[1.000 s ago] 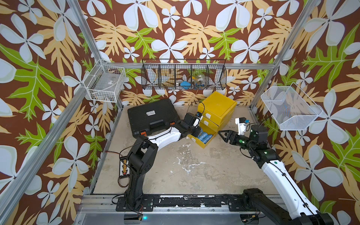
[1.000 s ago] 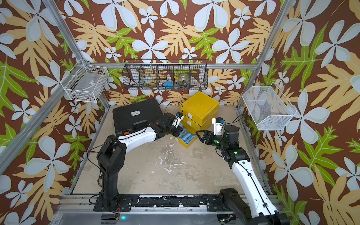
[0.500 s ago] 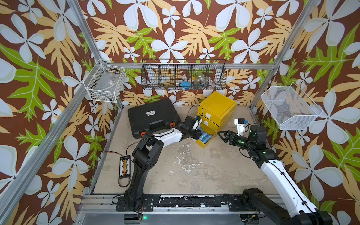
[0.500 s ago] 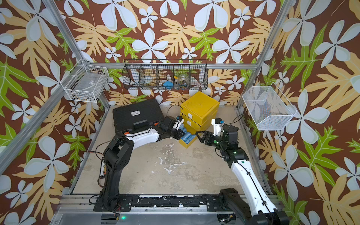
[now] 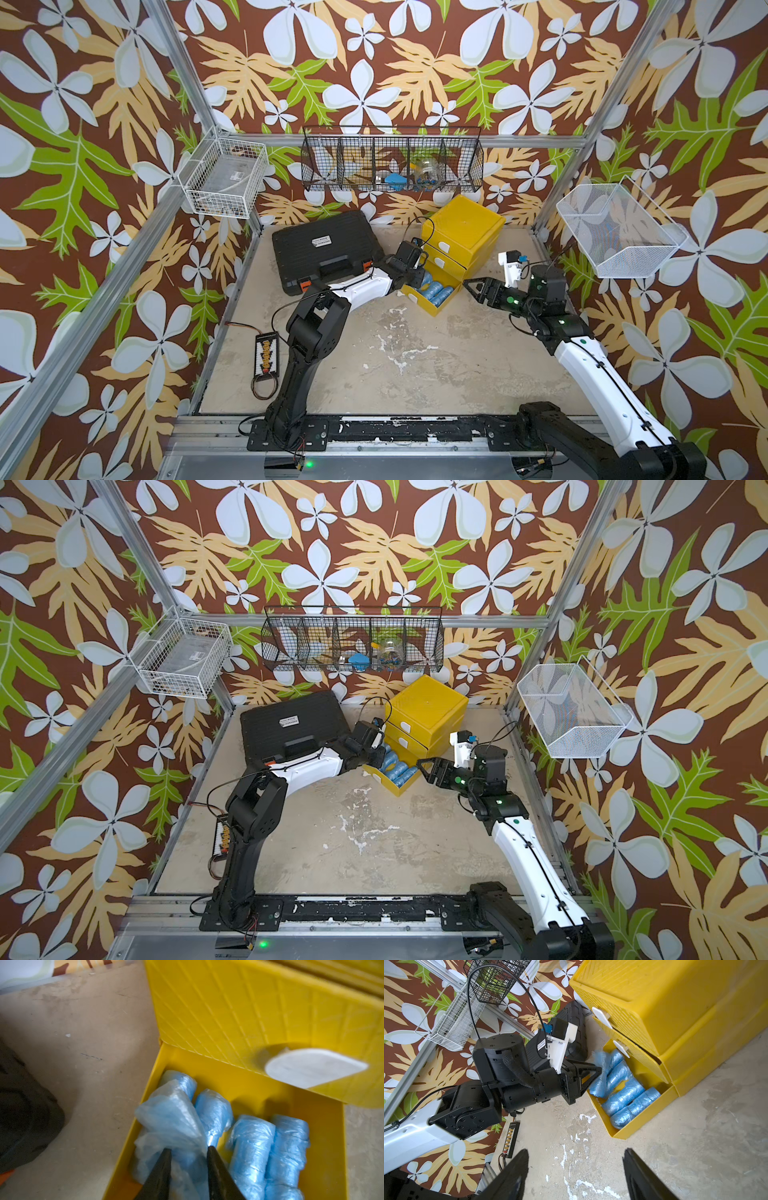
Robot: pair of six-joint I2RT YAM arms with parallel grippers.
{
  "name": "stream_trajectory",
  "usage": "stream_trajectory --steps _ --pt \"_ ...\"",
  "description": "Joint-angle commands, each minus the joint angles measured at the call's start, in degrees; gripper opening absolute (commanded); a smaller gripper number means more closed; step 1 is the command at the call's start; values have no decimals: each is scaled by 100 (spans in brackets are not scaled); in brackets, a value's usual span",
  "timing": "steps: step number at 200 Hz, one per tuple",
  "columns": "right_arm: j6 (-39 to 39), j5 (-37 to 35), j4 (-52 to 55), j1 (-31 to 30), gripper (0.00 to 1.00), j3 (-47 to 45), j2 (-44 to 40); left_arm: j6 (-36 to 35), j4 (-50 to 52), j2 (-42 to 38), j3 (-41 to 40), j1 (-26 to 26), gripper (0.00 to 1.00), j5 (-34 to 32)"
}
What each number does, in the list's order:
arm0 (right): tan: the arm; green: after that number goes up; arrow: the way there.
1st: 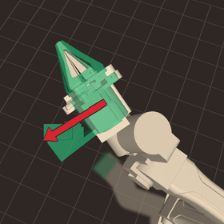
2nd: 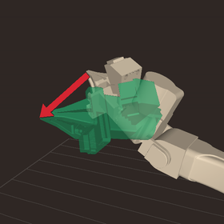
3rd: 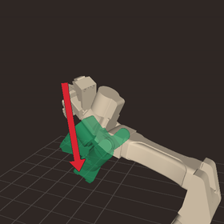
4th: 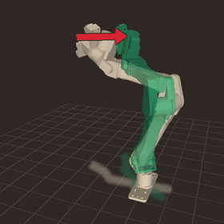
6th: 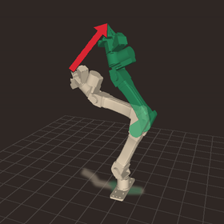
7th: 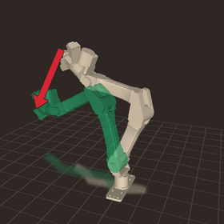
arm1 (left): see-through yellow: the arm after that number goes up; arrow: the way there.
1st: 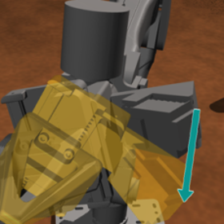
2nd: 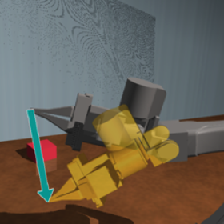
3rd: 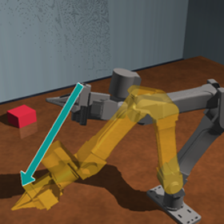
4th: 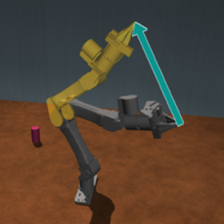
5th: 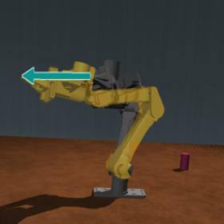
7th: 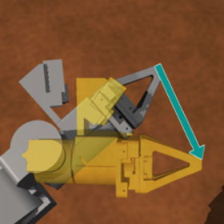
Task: Sort the rolls of trash bags by color and place them into the drawer
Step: Place the roll of trash bags in the drawer.
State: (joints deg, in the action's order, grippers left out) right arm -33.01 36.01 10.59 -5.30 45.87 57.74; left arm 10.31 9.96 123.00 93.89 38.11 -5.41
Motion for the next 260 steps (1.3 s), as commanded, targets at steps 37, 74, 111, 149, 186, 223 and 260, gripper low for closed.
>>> stream_trajectory --steps 37,74,111,149,186,223,260 --pt "-44 72 -196 5 73 97 89 -62 42 51 -2 -23 34 140" --pt "-21 51 -147 3 73 116 45 -65 103 273 196 -23 35 643" --pt "-10 38 -127 3 73 124 37 -42 -137 293 100 -23 35 1436" --pt "-3 30 -125 3 73 133 50 -55 -406 267 -90 -12 36 2418" --pt "-11 35 -126 2 73 133 46 70 -954 -13 -564 -14 37 2860" --pt "-8 47 -118 3 73 164 37 93 -915 -196 -653 -15 37 2498" --pt "-28 55 -136 3 73 159 29 102 -920 -430 -757 -30 40 2160"
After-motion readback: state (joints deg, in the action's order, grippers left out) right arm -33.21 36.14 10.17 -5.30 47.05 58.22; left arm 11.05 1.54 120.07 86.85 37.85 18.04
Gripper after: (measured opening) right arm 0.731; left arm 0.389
